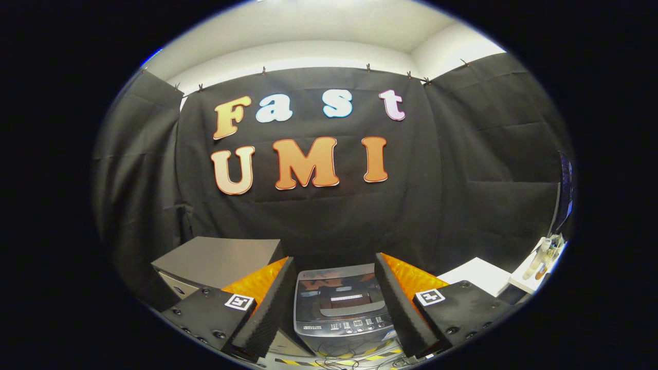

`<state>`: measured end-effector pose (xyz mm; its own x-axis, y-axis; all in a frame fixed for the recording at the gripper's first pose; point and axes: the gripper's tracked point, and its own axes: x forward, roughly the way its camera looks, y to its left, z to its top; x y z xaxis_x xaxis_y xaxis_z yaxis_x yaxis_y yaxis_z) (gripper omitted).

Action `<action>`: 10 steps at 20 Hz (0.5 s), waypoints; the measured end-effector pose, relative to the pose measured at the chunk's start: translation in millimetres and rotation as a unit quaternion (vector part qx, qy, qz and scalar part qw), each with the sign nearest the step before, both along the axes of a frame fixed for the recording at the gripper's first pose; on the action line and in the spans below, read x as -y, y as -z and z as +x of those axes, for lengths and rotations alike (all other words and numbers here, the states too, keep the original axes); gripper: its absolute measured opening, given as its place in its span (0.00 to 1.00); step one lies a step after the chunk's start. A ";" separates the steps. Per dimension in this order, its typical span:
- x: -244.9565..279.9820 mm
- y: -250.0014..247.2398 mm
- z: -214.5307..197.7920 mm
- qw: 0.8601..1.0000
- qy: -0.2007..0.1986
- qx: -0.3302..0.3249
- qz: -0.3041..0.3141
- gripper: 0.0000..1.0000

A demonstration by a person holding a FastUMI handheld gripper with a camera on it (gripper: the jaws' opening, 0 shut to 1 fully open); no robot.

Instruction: Put the clothes into the washing machine and then close the washing machine lid.

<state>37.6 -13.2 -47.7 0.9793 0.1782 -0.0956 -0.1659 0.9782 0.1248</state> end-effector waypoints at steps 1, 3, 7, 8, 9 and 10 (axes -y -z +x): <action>2.9 -2.0 -5.6 1.000 0.000 0.004 0.001 0.98; 13.8 -3.8 -16.1 1.000 0.001 0.012 -0.008 0.98; 33.7 2.1 -30.9 1.000 -0.001 0.014 -0.027 0.98; 37.8 4.9 -32.7 1.000 -0.005 0.011 -0.029 0.98; 41.1 6.1 -35.4 0.999 -0.009 0.009 -0.029 0.98; 44.7 6.7 -37.2 0.999 -0.011 0.010 -0.029 0.98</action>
<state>0.4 -57.9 -54.5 0.9772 0.1937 -0.0868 -0.1885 0.9799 0.0652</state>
